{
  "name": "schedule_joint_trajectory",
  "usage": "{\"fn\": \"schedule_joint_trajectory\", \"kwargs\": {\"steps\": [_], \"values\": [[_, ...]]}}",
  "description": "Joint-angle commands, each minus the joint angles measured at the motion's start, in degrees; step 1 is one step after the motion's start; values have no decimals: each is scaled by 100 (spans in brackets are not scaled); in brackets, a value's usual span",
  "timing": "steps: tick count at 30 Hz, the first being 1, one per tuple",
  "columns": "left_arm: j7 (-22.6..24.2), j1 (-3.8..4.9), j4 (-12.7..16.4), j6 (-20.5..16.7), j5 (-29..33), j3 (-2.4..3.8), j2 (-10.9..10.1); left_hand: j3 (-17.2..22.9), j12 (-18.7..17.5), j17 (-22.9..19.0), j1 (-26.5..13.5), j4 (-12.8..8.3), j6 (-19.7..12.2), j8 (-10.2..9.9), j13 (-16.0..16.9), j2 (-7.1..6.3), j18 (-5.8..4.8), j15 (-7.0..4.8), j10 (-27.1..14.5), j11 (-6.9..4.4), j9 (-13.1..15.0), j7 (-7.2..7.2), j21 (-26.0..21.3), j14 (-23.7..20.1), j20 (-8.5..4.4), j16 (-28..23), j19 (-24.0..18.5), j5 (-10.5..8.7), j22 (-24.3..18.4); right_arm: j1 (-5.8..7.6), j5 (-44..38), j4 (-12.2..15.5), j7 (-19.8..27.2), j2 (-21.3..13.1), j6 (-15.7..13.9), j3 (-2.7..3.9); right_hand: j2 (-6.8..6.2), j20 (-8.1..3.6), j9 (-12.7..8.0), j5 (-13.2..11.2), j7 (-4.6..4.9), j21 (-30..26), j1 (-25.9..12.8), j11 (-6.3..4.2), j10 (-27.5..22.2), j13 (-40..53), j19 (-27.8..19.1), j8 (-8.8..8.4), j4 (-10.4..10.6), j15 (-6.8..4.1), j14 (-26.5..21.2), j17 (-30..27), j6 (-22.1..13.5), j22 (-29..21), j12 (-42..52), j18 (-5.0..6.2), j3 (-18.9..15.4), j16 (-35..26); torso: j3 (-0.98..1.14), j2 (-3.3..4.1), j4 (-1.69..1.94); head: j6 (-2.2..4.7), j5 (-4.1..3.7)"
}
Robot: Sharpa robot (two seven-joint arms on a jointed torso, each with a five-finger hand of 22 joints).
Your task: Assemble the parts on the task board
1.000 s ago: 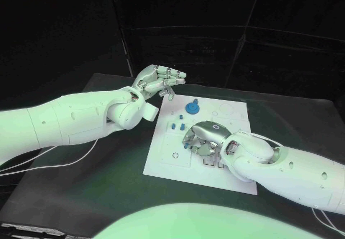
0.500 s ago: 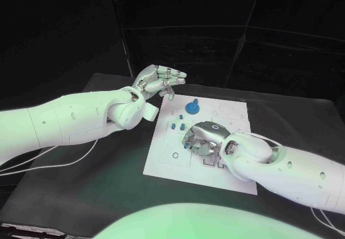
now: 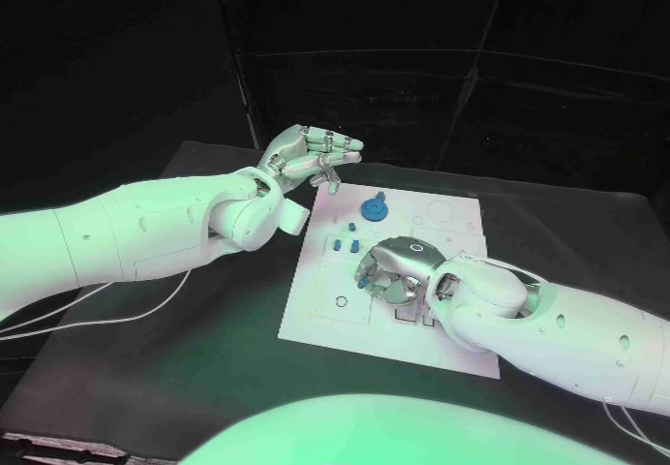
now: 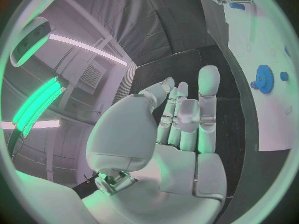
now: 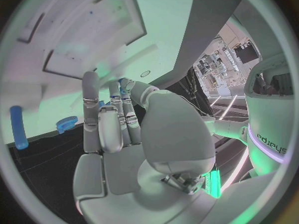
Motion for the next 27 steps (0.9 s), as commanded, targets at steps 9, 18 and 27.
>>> {"fn": "schedule_joint_trajectory", "kwargs": {"steps": [9, 18, 27], "values": [[26, 15, 5, 31, 19, 3, -4, 9, 21, -6, 2, 0, -26, -7, 7, 8, 22, 31, -51, 1, 1, 9, 4, 2, -8, 15, 22, 12, -7, -1, -17, 15, 74, -29, -199, -10, -52, 73, 9, 46, 71, -64, -100, 87, -255, -4, -25, -91, -9, 100, 199, -80, -154, -32, -145, 33, -84, -56, 3, 6, -1, 11, -9], [19, 15, -5, 44, 19, 3, 2, 9, 21, -6, 2, 0, -26, -7, 7, 8, 22, 31, -51, 1, 1, 9, 4, 2, -8, 15, 22, 12, -7, -1, 68, 27, 167, -34, -318, -10, -77, 93, 9, 44, 80, -75, -123, 105, -318, 0, -27, -114, -4, 119, 193, -94, -191, -42, -169, 34, -119, -63, 2, 4, -1, 11, -11], [6, 15, -22, 56, 19, 3, 5, 9, 21, -6, 2, 0, -26, -7, 7, 8, 22, 31, -51, 1, 1, 9, 4, 2, -8, 15, 22, 12, -7, -2, 97, 105, 232, -73, -475, -10, -16, 61, 23, 90, 23, -63, -33, -4, 139, 119, 3, -115, -56, 52, 211, -51, -183, -47, 123, 51, -152, -25, 3, 3, -2, 2, -19]]}}
